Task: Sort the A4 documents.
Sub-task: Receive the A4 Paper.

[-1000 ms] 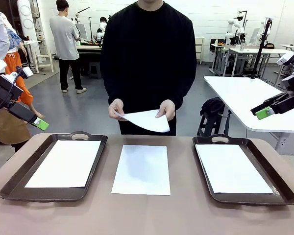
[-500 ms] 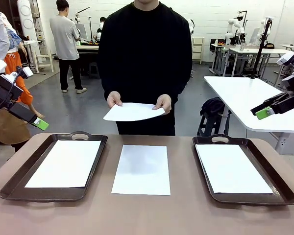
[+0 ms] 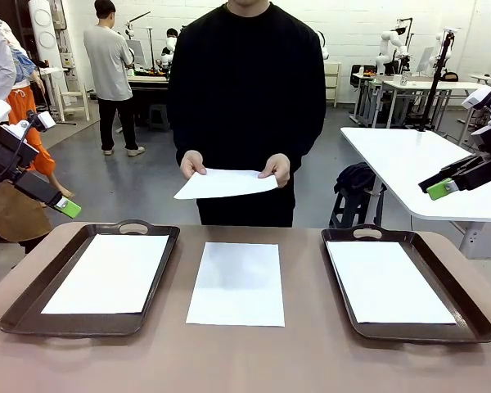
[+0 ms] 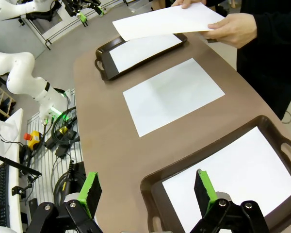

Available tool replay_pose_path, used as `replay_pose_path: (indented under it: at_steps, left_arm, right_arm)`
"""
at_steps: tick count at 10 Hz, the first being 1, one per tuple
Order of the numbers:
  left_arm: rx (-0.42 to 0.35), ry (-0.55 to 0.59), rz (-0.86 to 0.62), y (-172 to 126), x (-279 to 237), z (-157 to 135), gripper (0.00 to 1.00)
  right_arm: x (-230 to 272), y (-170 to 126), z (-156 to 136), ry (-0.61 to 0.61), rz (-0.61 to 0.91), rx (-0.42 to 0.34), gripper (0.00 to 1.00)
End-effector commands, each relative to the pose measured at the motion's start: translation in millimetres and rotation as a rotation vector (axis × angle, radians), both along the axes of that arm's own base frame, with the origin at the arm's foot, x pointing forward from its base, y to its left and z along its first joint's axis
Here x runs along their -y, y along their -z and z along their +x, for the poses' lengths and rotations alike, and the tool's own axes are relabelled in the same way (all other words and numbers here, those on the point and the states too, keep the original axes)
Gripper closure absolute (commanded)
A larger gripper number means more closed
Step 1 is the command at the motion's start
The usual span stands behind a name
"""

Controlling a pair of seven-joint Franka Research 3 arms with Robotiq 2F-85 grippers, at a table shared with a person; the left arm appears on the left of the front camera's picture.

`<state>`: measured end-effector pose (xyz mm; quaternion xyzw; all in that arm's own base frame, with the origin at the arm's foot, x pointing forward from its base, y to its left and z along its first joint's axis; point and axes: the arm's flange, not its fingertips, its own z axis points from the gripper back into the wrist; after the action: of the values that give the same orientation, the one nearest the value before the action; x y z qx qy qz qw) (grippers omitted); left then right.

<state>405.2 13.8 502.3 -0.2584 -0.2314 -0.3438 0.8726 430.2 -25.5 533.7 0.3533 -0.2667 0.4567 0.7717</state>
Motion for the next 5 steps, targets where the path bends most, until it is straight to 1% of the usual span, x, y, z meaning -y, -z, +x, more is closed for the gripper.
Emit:
replay_pose_path:
  at_steps: [1, 5]
  left_arm:
    - [0.003, 0.003, 0.001, -0.5, -0.4, 0.2, 0.00]
    - [0.003, 0.003, 0.001, -0.5, -0.4, 0.2, 0.00]
  right_arm:
    - [-2.1, 0.2, 0.2, -0.004, -0.003, 0.000, 0.00]
    - [-2.1, 0.2, 0.2, -0.004, -0.003, 0.000, 0.00]
